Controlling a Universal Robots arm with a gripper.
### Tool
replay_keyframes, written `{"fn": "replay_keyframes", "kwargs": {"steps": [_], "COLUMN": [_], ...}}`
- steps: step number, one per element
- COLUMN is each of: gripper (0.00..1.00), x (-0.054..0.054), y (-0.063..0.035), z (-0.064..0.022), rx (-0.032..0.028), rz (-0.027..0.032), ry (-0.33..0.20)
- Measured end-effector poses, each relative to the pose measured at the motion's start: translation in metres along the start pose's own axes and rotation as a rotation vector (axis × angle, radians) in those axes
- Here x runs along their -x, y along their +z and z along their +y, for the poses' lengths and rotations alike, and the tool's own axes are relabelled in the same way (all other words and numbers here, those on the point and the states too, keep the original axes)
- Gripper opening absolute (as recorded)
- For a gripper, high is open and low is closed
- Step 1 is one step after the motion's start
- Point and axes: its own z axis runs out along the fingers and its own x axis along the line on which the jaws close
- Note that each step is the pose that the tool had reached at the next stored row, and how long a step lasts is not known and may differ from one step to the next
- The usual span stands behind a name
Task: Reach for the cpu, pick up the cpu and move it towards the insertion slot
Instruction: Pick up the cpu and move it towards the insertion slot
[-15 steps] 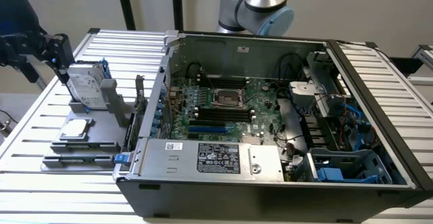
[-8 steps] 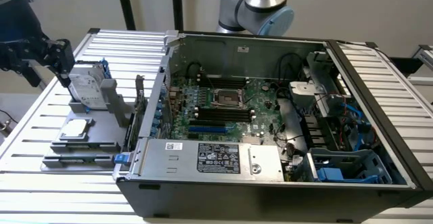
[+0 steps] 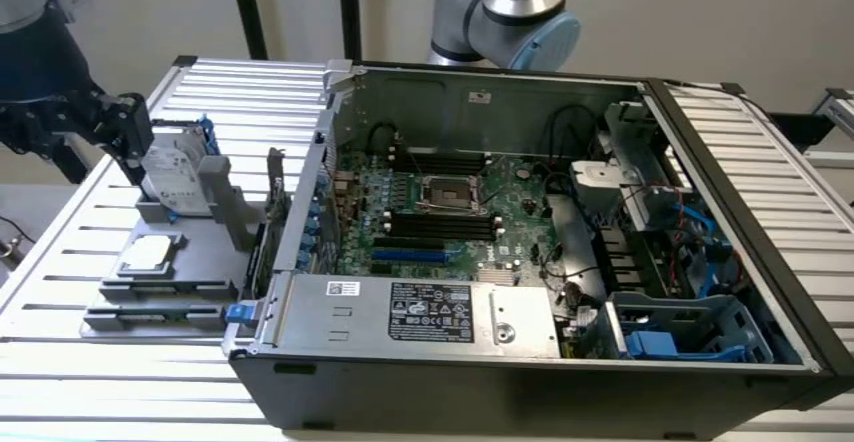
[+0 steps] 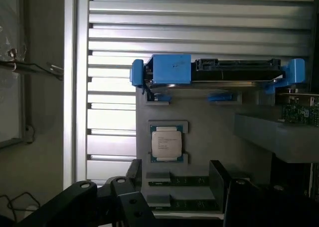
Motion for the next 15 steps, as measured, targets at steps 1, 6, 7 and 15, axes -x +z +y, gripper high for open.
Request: {"fn": "replay_keyframes", "kwargs": {"steps": [1, 6, 7, 15], "gripper": [0.65, 0.65, 0.65, 0.73], "x": [0.0, 0.001, 0.001, 0.001], "y": [0.0018, 0.0108, 0.0126, 0.0271], "z": [-0.0005, -0.003, -0.0036, -0.0075], "rx": [0.0, 0.0, 0.0, -0.0001], "rz": [0.0, 0.0, 0.0001, 0.0001], "ry": [0.0, 0.0, 0.0, 0.0]}}
